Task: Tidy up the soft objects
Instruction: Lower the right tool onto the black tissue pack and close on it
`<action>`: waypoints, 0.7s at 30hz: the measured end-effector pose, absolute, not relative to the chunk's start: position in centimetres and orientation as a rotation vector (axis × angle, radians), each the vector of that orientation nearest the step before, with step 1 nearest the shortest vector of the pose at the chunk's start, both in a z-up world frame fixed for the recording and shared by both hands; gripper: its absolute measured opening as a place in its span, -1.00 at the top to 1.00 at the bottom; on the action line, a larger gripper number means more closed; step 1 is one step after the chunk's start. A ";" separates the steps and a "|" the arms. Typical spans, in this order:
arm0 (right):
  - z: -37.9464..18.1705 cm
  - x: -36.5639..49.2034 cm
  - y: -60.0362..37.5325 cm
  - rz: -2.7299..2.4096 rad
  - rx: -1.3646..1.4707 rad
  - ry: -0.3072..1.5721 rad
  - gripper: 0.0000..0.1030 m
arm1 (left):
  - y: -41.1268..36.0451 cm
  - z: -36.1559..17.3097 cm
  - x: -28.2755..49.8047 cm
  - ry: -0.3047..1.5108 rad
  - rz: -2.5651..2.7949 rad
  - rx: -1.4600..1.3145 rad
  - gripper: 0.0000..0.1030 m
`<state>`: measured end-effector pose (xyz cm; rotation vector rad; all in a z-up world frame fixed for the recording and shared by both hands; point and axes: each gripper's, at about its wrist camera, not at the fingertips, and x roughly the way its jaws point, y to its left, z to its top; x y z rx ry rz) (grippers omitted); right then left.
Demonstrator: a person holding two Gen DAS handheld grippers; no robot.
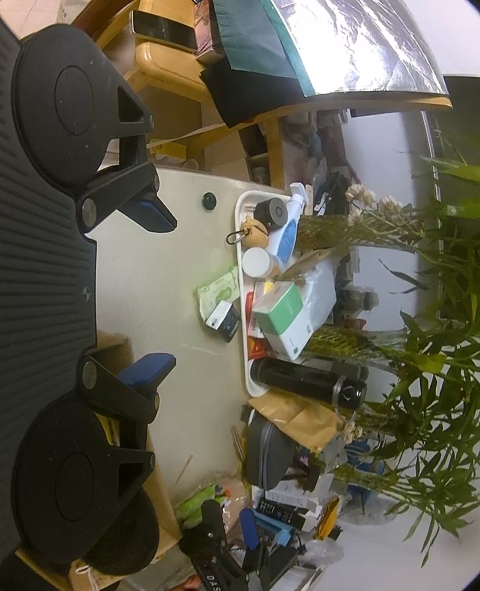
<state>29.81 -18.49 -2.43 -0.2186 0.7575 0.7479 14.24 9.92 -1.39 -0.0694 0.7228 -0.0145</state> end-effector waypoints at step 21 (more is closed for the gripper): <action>-7.4 39.0 -14.7 0.925 -0.223 0.815 -1.00 | 12.8 -3.5 16.4 0.732 0.021 -0.064 -0.39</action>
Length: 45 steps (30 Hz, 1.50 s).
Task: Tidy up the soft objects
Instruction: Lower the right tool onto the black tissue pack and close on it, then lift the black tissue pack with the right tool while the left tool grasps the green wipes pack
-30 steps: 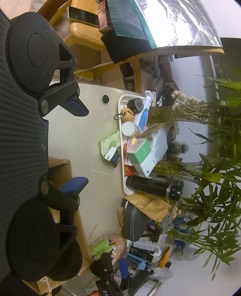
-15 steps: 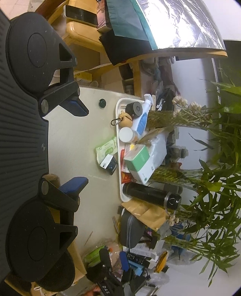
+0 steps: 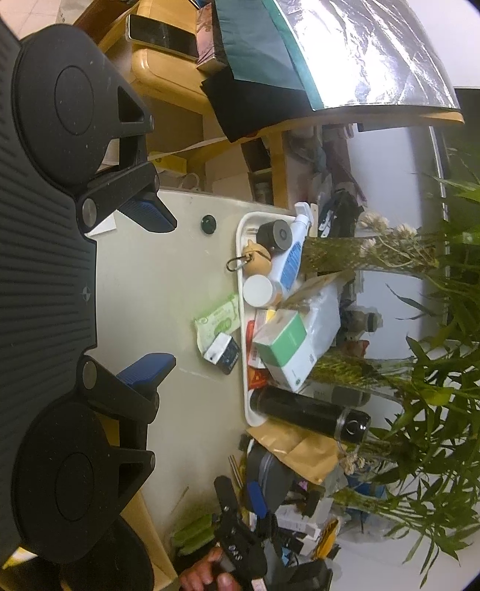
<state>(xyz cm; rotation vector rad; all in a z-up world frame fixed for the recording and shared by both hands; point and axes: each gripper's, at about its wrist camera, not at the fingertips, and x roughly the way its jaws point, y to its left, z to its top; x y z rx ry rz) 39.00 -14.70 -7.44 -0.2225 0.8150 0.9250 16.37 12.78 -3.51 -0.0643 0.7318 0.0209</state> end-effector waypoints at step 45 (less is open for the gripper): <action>-18.8 48.5 -5.2 1.026 -0.160 0.842 -0.41 | 14.5 -8.2 19.7 0.779 -0.012 -0.106 -0.39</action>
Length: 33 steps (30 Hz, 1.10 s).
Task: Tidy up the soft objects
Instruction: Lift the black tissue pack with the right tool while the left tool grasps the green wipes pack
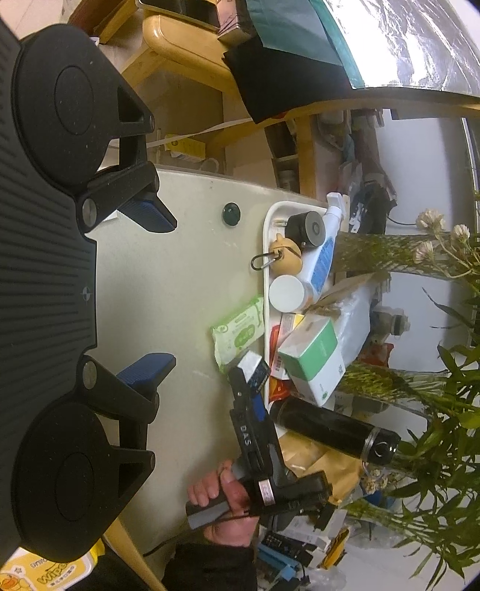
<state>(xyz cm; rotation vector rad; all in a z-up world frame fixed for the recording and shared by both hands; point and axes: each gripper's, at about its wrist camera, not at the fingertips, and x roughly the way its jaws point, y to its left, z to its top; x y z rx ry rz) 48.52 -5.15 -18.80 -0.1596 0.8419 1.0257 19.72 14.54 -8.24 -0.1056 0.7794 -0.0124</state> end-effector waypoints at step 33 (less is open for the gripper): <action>-3.7 38.7 -15.1 0.920 -0.323 0.704 -0.41 | 8.9 -3.6 27.2 0.745 -0.097 0.016 -0.50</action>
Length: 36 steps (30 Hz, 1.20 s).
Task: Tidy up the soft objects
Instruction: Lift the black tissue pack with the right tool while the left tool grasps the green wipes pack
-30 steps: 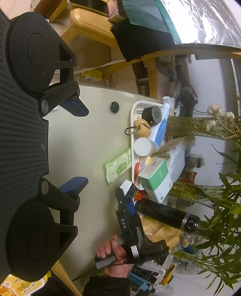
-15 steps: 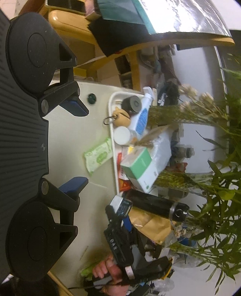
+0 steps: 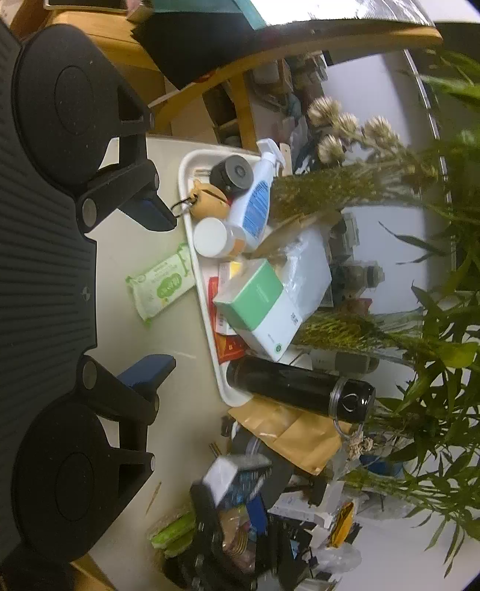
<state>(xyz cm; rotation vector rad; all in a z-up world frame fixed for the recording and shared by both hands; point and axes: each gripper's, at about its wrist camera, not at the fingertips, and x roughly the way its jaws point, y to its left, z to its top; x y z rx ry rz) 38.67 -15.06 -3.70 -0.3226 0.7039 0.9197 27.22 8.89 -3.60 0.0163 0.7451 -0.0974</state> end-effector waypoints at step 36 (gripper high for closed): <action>-2.8 31.5 -21.9 0.826 -0.254 0.625 -0.41 | 9.5 -17.4 40.7 1.010 -0.020 -0.034 -0.58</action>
